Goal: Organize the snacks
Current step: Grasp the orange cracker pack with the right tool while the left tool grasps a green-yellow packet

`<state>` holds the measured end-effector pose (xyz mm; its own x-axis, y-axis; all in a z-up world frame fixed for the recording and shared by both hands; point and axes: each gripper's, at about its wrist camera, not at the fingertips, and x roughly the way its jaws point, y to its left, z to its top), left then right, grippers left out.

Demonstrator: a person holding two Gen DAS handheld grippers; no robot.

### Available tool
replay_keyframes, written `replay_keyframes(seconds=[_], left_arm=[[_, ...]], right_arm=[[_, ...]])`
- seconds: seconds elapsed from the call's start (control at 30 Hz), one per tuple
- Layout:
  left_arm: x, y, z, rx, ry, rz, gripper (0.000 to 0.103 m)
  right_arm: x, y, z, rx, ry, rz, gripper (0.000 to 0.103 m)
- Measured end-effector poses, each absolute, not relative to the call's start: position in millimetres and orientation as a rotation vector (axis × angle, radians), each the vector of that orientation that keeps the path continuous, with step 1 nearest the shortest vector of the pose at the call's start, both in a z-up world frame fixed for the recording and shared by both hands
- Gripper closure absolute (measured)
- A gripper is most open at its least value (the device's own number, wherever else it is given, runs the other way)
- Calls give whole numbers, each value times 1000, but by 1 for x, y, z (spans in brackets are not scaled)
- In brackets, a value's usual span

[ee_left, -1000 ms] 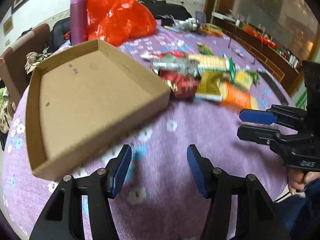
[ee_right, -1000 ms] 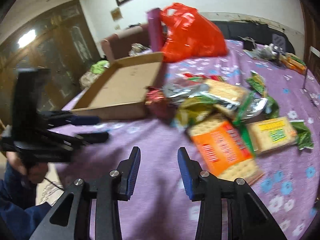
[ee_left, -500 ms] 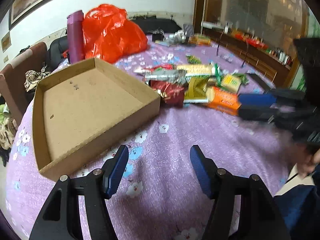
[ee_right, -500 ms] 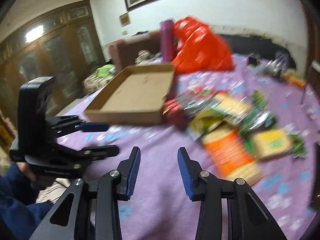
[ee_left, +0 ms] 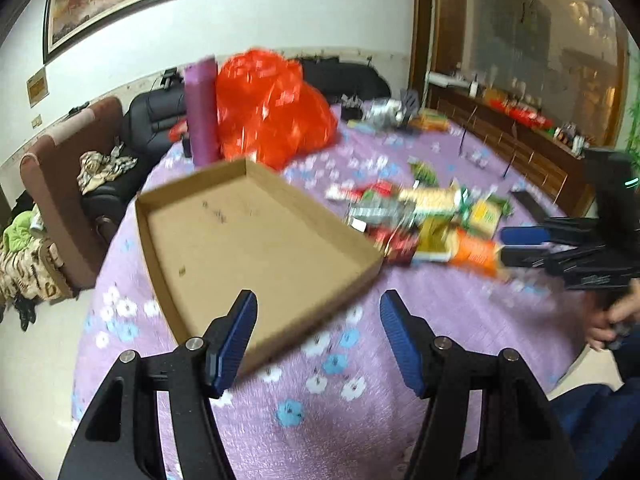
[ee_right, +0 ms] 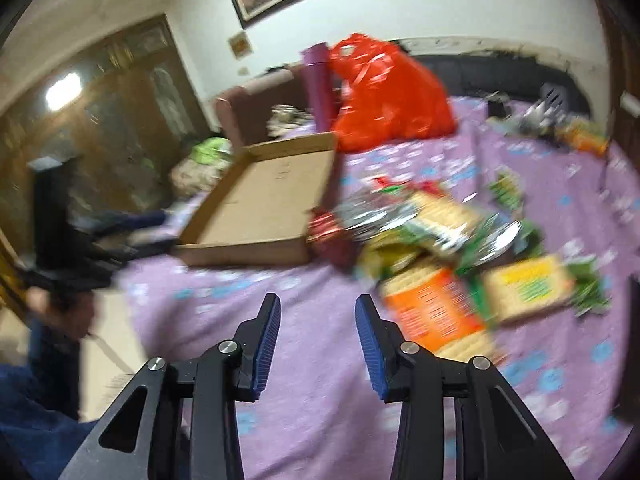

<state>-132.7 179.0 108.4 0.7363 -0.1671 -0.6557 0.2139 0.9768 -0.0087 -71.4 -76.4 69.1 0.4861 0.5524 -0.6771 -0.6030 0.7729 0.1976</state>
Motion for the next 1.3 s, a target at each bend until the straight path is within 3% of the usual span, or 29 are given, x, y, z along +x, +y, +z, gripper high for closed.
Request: replay_keyframes(seconds=[0.03,0.1,0.5,0.63,0.8,1.03,1.3], left_arm=[[-133,175,114,77,699,-221,35],[-130,164,118,89,690,-248,30],[-82,88,82,117,826,-405,30],[-62,74,77,114,856,-413,30],[-39,58,70,111,894,-419,30],[-14,26,52,150,969,-446,48],[6,10,26,214,1034,-387,54]], right_arm=[[-63,-76,65,-101,827,683,37],[-45,-78,52,-131,884,648,37],[-11,-64,16,-320,981,627,37],[-1,-63,12,-335,971,616,45],[22,-94,12,-161,968,544,45],[26,-124,11,29,945,566,45],[27,-124,11,53,940,587,45]])
